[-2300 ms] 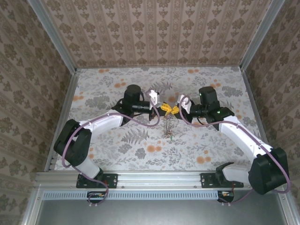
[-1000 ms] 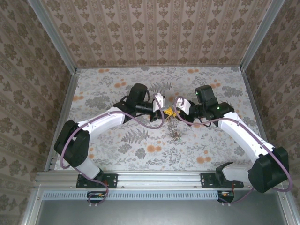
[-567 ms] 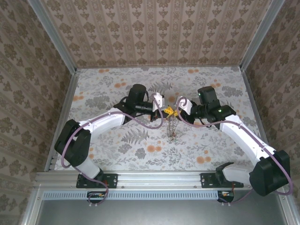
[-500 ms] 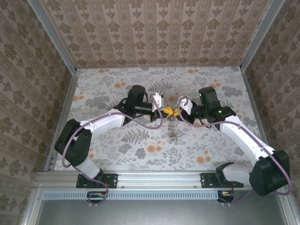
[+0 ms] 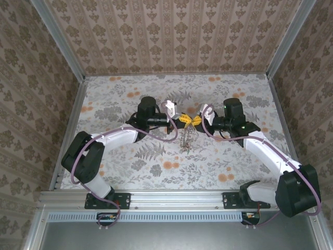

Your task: Put the keys on the keyring

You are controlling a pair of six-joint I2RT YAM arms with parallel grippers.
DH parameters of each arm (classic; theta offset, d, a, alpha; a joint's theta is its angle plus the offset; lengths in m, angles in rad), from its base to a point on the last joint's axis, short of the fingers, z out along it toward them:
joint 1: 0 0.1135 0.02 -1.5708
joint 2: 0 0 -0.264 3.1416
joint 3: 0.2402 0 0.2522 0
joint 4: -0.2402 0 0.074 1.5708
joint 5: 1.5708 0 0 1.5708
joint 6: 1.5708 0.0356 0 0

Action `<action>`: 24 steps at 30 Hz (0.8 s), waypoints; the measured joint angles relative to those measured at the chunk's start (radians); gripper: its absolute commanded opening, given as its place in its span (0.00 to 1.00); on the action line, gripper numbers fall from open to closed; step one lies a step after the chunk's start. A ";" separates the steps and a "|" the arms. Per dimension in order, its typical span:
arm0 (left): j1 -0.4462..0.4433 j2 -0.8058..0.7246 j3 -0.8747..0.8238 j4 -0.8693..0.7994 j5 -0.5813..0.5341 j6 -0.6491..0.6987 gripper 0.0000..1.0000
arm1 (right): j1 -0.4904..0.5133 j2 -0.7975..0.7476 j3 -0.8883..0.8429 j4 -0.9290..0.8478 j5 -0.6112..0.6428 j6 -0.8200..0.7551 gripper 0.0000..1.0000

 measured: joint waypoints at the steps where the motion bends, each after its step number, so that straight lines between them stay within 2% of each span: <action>1: 0.001 0.000 0.000 0.001 0.000 0.000 0.00 | 0.000 -0.001 0.000 0.001 0.003 0.003 0.19; 3: 0.001 0.000 0.000 0.000 0.000 0.000 0.00 | 0.000 -0.004 0.000 -0.003 0.012 0.002 0.24; 13: 0.000 0.000 0.000 -0.025 -0.002 0.008 0.00 | 0.000 -0.066 0.001 -0.049 0.045 -0.042 0.28; 21: 0.000 0.000 0.000 -0.026 -0.002 0.008 0.00 | 0.000 -0.049 0.022 -0.063 0.029 -0.047 0.26; 24: 0.000 0.000 0.000 -0.026 -0.001 0.008 0.00 | 0.000 -0.039 0.027 -0.060 0.021 -0.045 0.22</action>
